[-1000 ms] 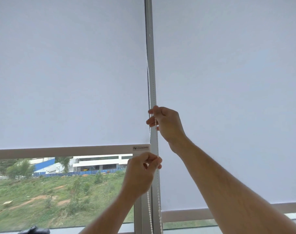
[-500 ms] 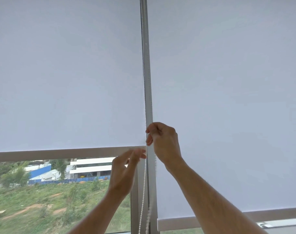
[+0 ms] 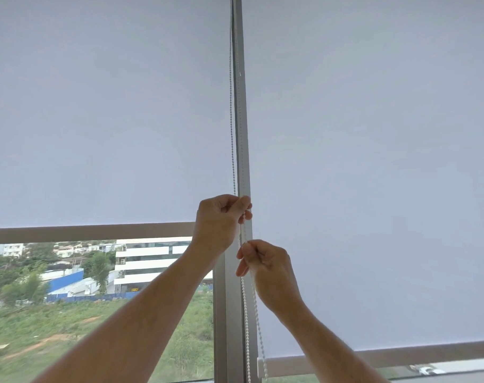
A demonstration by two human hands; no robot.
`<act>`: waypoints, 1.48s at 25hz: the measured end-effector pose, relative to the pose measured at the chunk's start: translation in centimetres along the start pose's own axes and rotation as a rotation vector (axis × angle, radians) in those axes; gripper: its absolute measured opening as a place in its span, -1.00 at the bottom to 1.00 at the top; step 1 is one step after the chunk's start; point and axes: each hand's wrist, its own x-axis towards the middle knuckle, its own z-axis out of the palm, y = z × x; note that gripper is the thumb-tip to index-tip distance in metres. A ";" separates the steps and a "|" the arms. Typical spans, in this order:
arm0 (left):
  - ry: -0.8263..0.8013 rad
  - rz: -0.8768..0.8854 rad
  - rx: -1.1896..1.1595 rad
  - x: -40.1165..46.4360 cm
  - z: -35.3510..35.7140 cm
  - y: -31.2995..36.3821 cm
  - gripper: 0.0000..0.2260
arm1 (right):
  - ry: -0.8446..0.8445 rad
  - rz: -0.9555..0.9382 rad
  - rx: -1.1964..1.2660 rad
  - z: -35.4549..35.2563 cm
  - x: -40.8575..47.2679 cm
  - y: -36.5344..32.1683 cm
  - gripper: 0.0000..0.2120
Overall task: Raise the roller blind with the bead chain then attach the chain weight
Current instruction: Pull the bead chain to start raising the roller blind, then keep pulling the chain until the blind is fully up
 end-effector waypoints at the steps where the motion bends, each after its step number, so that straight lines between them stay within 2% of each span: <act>1: -0.002 0.010 0.008 -0.3 -0.1 -0.2 -0.82 | -0.038 0.003 0.037 -0.4 -0.2 0.2 -0.68; 4: 0.011 0.049 0.053 -1.2 -0.7 -0.7 -0.82 | -0.094 -0.003 0.164 -1.1 -0.9 0.8 -0.62; 8: -0.007 0.066 0.111 -3.0 -0.6 -1.4 -0.81 | 0.082 0.008 0.186 -1.1 0.5 0.3 -0.49; 12: -0.024 0.057 0.130 -5.0 0.1 -2.4 -0.83 | 0.140 -0.001 0.089 -1.3 4.7 -2.7 -0.59; 16: -0.050 0.050 0.147 -6.6 0.3 -3.6 -0.83 | 0.043 0.044 0.076 -0.8 8.7 -6.0 -0.66; 22: -0.108 0.047 0.139 -7.4 -0.7 -4.7 -0.81 | 0.094 -0.001 0.046 0.1 8.5 -6.5 -0.66; 25: -0.183 0.050 0.148 -6.9 -1.5 -4.4 -0.60 | 0.124 -0.021 -0.003 -0.1 7.5 -6.3 -0.67; 28: -0.073 0.080 0.124 -5.0 -1.9 -3.5 -0.37 | 0.119 -0.035 -0.017 -0.2 6.7 -6.2 -0.66; 29: -0.026 0.082 0.115 -4.1 -2.0 -2.8 -0.39 | 0.112 -0.041 -0.031 -0.1 6.2 -6.0 -0.65; 32: 0.048 0.091 0.068 -1.1 -1.9 -0.2 -0.59 | 0.090 -0.054 -0.029 0.0 4.8 -5.2 -0.65; 37: 0.015 0.061 0.002 2.6 -1.0 4.0 -0.82 | 0.074 -0.068 0.001 0.7 2.5 -3.6 -0.61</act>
